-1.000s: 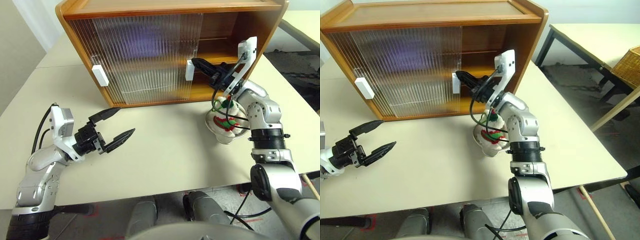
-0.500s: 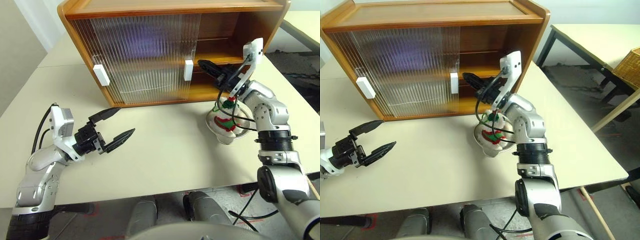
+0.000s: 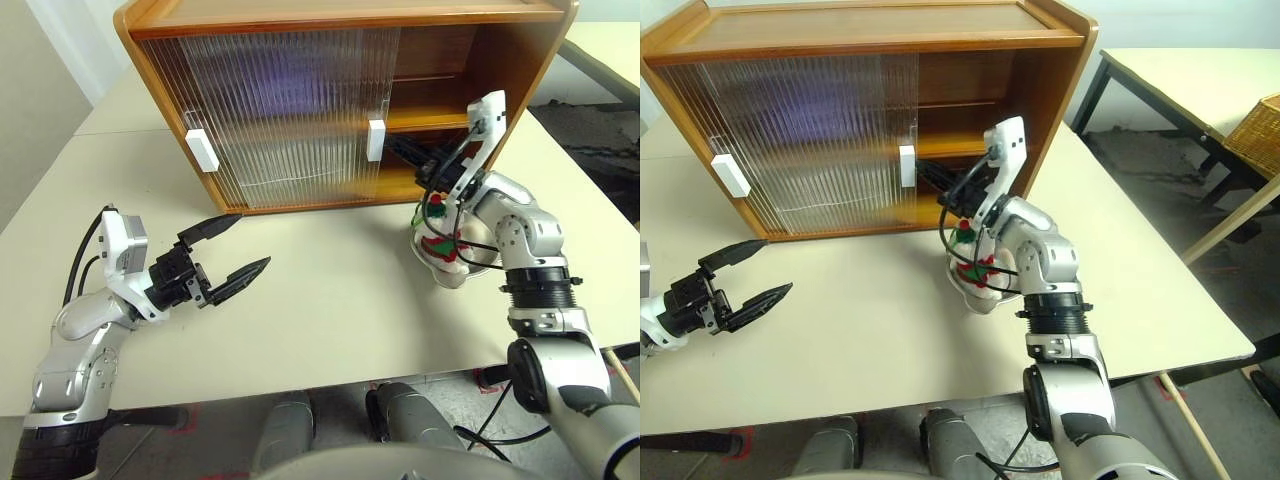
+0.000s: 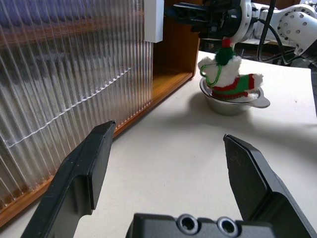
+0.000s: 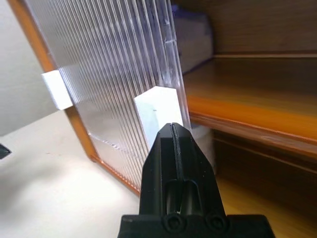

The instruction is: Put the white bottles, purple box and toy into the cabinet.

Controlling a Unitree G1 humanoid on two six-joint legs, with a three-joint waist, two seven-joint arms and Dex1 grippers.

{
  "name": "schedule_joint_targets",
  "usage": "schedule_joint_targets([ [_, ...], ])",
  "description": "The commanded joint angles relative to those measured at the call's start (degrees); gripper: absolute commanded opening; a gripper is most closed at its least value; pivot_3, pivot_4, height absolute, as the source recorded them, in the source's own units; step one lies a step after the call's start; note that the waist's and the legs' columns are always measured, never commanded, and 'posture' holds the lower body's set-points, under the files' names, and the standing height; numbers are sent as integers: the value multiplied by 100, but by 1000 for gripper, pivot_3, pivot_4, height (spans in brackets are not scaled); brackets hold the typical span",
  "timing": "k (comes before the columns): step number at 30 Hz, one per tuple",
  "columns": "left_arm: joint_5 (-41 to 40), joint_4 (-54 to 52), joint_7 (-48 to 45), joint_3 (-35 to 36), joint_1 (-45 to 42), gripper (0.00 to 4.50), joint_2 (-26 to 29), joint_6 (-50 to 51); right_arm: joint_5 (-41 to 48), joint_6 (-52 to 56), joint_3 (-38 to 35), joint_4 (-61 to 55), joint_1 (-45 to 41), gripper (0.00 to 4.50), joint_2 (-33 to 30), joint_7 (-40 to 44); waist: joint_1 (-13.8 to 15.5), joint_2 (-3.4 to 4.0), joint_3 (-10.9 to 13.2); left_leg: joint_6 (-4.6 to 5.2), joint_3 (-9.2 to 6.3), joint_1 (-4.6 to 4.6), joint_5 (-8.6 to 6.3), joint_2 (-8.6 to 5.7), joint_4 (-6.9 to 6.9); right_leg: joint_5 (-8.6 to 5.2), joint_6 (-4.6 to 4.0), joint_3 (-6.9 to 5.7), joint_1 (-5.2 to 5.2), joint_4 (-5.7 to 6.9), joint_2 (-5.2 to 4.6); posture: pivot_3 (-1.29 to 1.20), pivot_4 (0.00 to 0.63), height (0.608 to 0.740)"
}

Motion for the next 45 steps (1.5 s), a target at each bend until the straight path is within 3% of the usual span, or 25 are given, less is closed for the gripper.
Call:
schedule_joint_targets([
  [1, 51, -68, 17, 26, 76, 4500, 27, -17, 4, 24, 85, -59, -150, 20, 89, -8, 0, 0, 0, 0, 0, 0, 0, 0, 0, 0, -1, 0, 0, 0, 0, -7, 74, 740],
  [14, 51, -123, 113, -13, 92, 4500, 17, 4, 68, 59, 101, -98, -262, 20, 191, 31, -2, 0, 0, -3, 0, 6, 2, 15, 1, -2, -37, 0, -2, 9, 26, -13, 75, 740],
  [20, 50, -146, 150, -59, 27, 4500, 29, 55, 146, 190, -36, -210, -212, 20, -56, 116, 2, 0, 0, -9, -2, 7, 6, 27, 2, 3, -47, -1, -1, 10, 40, -25, 77, 740],
  [24, 50, -136, 157, -81, -9, 4500, 34, 71, 352, 505, -206, -288, -114, 954, -648, 465, 17, 0, 0, -15, -1, 4, 9, 25, 17, 0, -51, -1, 4, 9, 39, -33, 80, 740],
  [33, 73, 49, 41, -123, -62, 4500, 5, -12, 658, 1058, -394, -198, 311, 4347, -1997, 1511, 33, -1, 0, -25, 5, 4, 14, 1, 42, 2, -42, 5, 17, 10, 37, -48, 81, 740],
  [45, 95, 165, -80, -108, -107, 4500, 13, -52, 487, 1207, -59, -407, 704, 4432, -2231, 1917, 6, 0, 0, -26, 10, 6, 15, 0, 42, -11, -9, 4, 18, 10, 62, -52, 80, 740],
])
